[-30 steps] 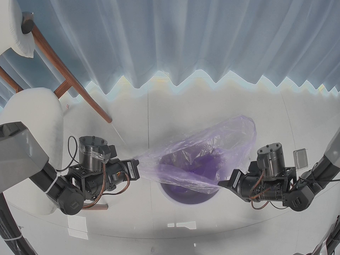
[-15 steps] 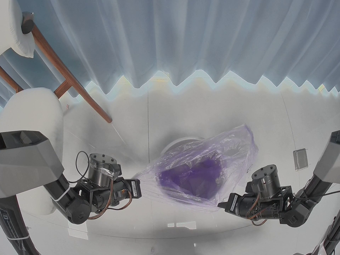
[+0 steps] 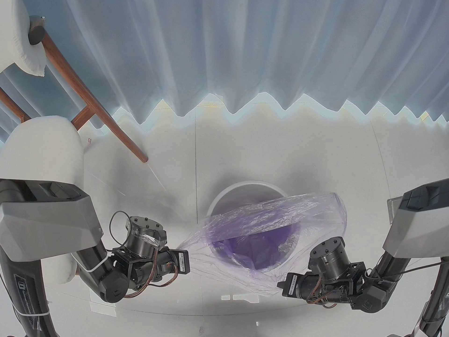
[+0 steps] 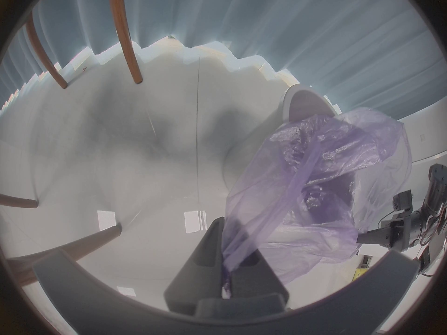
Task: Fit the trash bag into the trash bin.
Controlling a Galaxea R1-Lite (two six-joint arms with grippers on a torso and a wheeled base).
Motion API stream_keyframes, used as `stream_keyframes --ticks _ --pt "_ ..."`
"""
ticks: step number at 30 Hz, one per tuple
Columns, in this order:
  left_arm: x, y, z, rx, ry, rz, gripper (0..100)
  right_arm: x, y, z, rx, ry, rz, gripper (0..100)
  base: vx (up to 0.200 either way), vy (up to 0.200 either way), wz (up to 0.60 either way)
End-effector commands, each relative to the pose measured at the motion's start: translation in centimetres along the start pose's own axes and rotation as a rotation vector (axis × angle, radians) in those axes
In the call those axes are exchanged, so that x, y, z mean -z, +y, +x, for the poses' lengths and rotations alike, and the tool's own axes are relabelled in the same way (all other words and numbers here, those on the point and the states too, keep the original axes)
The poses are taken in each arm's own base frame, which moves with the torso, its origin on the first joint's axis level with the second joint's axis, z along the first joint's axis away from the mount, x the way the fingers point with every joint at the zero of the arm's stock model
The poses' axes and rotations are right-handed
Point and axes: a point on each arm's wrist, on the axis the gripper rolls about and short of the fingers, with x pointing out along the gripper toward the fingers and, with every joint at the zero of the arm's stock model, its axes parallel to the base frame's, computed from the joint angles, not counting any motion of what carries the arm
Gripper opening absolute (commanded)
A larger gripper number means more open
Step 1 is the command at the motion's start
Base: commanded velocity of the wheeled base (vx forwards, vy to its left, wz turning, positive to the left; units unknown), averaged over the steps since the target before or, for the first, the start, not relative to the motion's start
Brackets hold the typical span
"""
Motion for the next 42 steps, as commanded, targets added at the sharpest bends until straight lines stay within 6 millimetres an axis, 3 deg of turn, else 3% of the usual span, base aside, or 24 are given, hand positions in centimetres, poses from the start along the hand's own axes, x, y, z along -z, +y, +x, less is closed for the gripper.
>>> stream_keyframes --ticks 1,22,35,36,38,42 --pt "1.0 0.4 1.1 -0.007 0.016 0.005 0 0.7 -0.9 1.4 0.046 0.014 -0.016 0 0.000 0.000 0.00" --pt "1.8 1.3 2.8 -0.070 0.001 0.079 0 0.4 -1.7 2.0 0.073 -0.019 -0.001 0 0.000 0.000 0.00" --pt "1.4 1.0 2.5 -0.065 -0.044 0.076 0 0.4 -1.8 2.0 0.077 -0.017 0.004 0 0.000 0.000 0.00" --pt "1.4 0.9 2.5 -0.063 -0.044 0.077 0 0.4 -1.8 1.9 0.076 -0.018 0.004 100 0.000 0.000 0.00" --pt "1.4 0.9 2.5 -0.062 -0.044 0.078 0 0.4 -1.8 1.9 0.077 -0.017 0.004 100 0.000 0.000 0.00" --pt "1.2 0.8 2.4 -0.059 -0.054 0.078 0 0.7 -0.9 -0.9 0.037 -0.027 -0.018 100 0.000 0.000 0.00"
